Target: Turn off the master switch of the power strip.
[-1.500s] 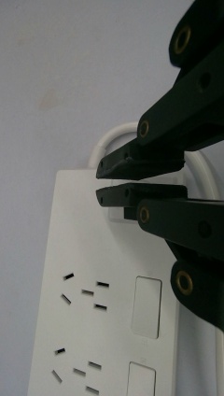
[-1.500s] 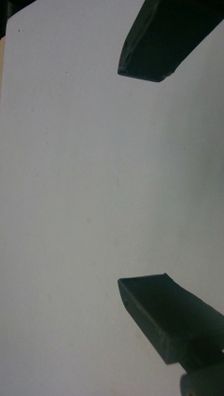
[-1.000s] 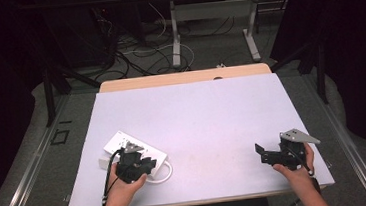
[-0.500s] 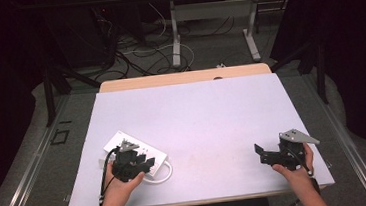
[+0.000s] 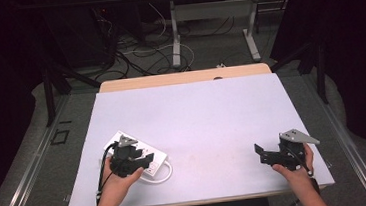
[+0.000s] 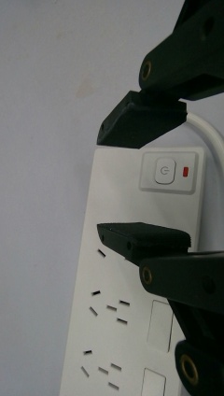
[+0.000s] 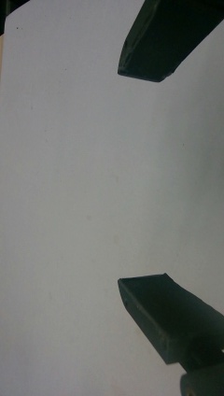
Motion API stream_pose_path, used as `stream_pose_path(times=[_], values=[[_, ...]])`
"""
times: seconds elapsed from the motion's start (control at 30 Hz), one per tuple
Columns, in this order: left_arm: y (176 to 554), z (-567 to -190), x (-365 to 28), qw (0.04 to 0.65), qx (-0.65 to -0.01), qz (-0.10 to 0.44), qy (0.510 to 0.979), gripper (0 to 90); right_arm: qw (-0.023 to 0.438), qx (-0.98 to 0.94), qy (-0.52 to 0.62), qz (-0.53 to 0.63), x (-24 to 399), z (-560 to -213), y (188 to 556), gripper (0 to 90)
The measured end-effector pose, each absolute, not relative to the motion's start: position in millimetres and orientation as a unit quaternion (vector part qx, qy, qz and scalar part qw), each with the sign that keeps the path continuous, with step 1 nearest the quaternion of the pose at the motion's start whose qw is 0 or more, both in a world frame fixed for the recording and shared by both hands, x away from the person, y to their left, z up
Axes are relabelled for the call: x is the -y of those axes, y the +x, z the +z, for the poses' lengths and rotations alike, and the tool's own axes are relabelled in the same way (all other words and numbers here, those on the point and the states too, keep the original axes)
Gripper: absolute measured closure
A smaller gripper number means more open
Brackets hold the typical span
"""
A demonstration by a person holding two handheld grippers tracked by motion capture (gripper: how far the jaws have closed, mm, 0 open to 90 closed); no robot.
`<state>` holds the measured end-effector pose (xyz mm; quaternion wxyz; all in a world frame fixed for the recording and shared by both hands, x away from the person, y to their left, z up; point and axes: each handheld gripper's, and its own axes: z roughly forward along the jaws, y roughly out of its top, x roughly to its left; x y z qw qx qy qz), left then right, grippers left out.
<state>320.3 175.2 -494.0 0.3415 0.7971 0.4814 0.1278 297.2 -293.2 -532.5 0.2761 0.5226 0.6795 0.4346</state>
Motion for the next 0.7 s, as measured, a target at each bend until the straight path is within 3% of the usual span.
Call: stream_pose_path(times=[0.7], values=[[332, -481, -184, 0.350, -0.470, 0.144, 0.797, 29.7, 0.274, -0.681, 0.526, 0.429, 294, -531, 296, 0.3]])
